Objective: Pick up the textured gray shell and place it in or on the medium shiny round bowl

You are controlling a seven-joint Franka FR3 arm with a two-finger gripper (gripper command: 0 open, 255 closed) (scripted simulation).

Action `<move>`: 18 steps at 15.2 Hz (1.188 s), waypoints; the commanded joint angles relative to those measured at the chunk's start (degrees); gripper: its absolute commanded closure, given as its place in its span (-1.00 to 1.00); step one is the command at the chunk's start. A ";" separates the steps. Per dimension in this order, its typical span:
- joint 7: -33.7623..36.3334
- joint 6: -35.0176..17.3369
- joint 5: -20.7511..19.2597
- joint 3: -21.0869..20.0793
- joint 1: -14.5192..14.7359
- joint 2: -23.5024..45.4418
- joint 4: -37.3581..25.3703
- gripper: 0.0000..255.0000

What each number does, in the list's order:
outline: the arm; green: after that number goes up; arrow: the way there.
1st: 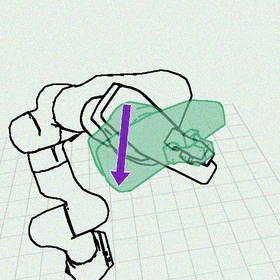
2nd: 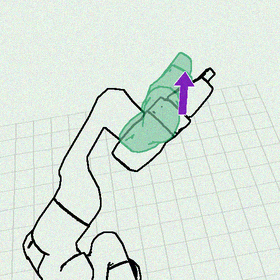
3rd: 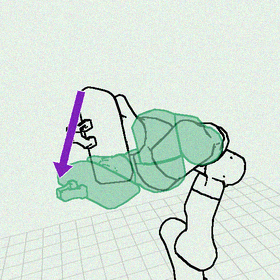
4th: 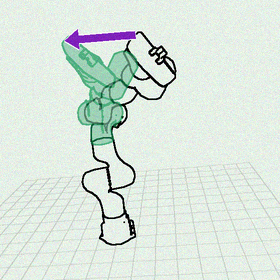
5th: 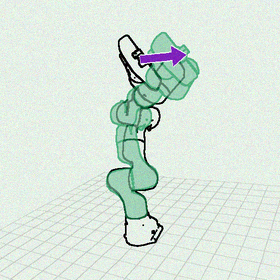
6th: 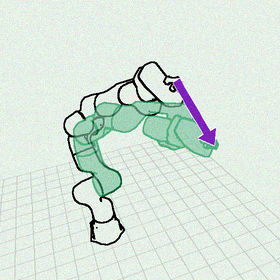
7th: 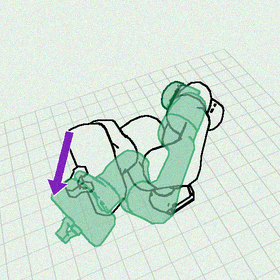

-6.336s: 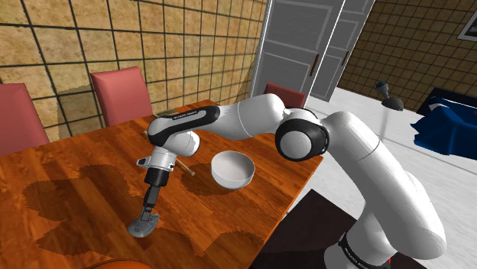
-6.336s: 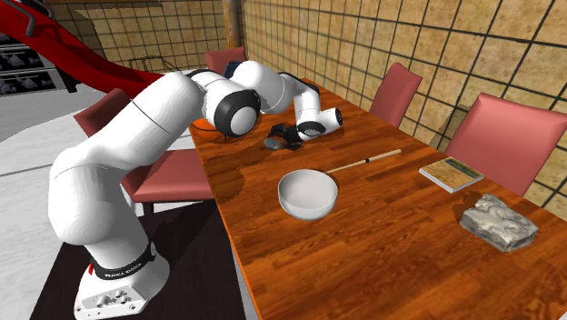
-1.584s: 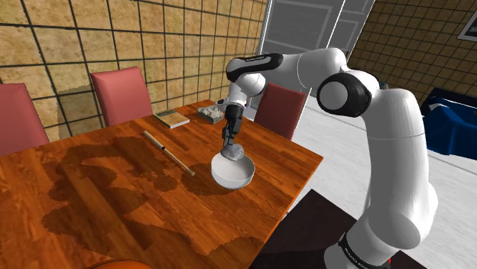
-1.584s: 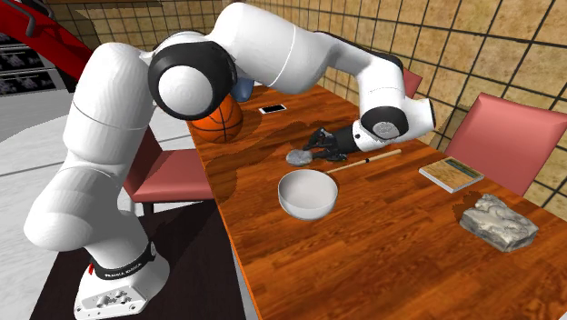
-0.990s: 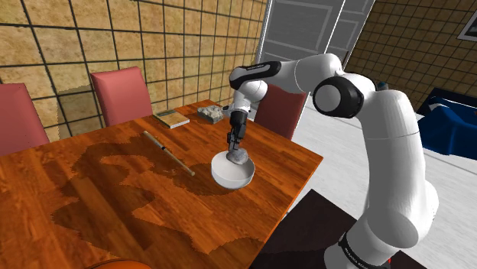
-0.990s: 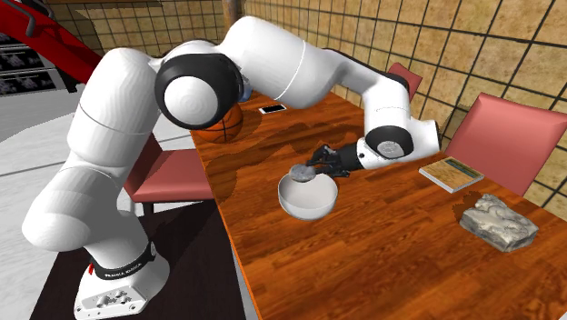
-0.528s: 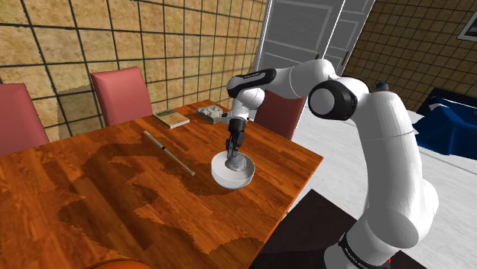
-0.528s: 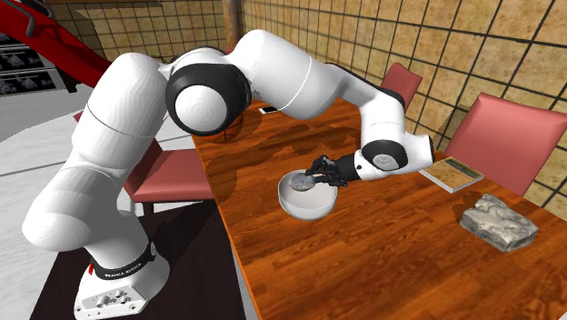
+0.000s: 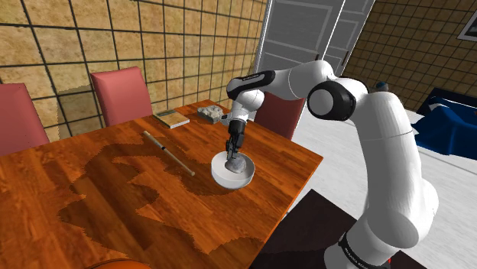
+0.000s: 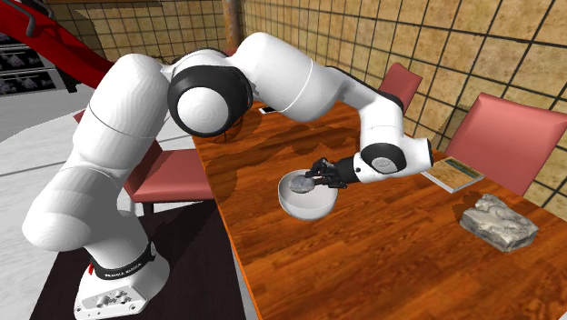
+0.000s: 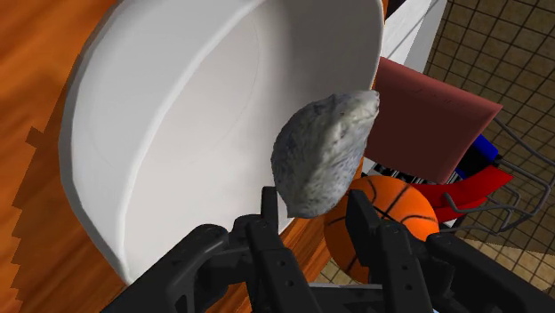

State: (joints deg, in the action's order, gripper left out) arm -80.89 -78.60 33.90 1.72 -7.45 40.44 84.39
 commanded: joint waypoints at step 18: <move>2.23 7.55 -0.56 0.20 -2.59 4.62 -12.16 -1.00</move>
